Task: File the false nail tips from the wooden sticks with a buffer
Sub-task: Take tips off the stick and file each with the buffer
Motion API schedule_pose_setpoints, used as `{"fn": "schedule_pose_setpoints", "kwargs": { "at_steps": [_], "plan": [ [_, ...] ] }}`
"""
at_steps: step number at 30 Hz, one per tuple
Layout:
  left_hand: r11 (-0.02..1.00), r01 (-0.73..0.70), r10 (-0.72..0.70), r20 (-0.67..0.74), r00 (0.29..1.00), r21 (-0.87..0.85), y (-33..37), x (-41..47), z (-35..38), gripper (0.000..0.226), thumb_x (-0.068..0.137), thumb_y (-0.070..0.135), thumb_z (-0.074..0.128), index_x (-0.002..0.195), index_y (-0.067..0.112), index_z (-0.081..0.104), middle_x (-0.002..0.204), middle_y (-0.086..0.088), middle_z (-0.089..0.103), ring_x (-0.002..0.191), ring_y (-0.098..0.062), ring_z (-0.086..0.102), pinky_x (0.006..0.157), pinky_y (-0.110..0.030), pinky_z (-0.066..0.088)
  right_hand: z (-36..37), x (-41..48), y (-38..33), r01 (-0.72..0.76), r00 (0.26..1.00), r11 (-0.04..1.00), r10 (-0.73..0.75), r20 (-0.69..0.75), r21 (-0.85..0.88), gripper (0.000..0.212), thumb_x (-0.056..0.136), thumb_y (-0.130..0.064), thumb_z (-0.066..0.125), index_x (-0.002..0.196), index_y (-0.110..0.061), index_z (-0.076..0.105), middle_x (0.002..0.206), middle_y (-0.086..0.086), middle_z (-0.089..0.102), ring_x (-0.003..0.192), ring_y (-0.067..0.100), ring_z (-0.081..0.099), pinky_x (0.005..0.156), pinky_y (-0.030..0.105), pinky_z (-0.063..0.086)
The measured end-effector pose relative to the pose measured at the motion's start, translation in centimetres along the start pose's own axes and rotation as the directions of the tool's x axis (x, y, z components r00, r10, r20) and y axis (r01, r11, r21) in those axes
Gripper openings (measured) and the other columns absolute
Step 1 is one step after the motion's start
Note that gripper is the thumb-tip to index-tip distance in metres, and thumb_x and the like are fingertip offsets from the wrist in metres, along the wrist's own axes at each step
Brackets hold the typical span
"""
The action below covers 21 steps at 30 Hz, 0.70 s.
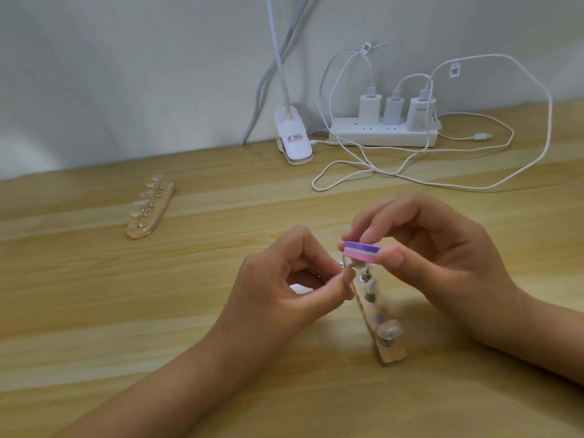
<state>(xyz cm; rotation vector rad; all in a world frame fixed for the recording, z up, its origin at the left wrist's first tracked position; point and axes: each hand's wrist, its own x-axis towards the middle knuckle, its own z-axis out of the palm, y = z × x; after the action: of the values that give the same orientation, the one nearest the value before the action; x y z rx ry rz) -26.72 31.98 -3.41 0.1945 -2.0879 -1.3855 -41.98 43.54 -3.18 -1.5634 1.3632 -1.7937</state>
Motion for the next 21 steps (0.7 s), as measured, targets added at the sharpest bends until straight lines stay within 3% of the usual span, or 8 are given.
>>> {"fn": "schedule_pose_setpoints", "kwargs": {
  "at_steps": [9,15,18,21],
  "plan": [
    [1.000,-0.012,0.012,0.001,1.000,-0.009,-0.03,-0.07,-0.08,0.017,0.079,0.019,0.073,0.075,0.019,0.057,0.072,0.007,0.072,0.068,-0.015,0.072,0.063,-0.017,0.051,0.08,0.14,0.03,-0.082,0.996,0.997,0.081,0.034,0.006,0.027,0.085,-0.041,0.069,0.089,-0.015,0.063,0.099,0.006,0.070,0.093,0.019,0.069,0.082,0.023,0.052],
    [1.000,-0.008,0.008,-0.007,1.000,-0.019,-0.05,-0.03,-0.07,0.017,0.078,0.020,0.073,0.074,0.019,0.056,0.071,0.007,0.071,0.067,-0.016,0.071,0.062,-0.018,0.051,0.03,0.08,0.05,-0.051,0.998,0.999,0.051,0.024,0.010,0.034,0.086,-0.045,0.066,0.090,-0.012,0.063,0.100,0.006,0.069,0.097,0.023,0.068,0.084,0.026,0.052],
    [0.999,0.009,-0.009,-0.020,1.000,-0.032,-0.16,0.01,-0.17,0.018,0.079,0.022,0.074,0.073,0.021,0.056,0.071,0.005,0.072,0.067,-0.016,0.071,0.062,-0.023,0.054,-0.04,0.04,0.15,0.037,0.999,0.999,-0.037,-0.019,-0.009,0.033,0.087,-0.041,0.068,0.093,-0.009,0.061,0.100,0.006,0.067,0.099,0.026,0.067,0.089,0.033,0.053],
    [0.999,0.023,-0.024,-0.031,0.999,-0.026,-0.31,-0.02,-0.28,0.019,0.078,0.023,0.074,0.074,0.021,0.057,0.071,0.004,0.071,0.067,-0.018,0.071,0.063,-0.029,0.057,-0.06,0.19,0.14,0.035,0.999,0.999,-0.035,-0.019,-0.028,0.034,0.084,-0.041,0.070,0.092,-0.010,0.060,0.099,0.002,0.066,0.097,0.021,0.065,0.089,0.030,0.051]
  ]
}}
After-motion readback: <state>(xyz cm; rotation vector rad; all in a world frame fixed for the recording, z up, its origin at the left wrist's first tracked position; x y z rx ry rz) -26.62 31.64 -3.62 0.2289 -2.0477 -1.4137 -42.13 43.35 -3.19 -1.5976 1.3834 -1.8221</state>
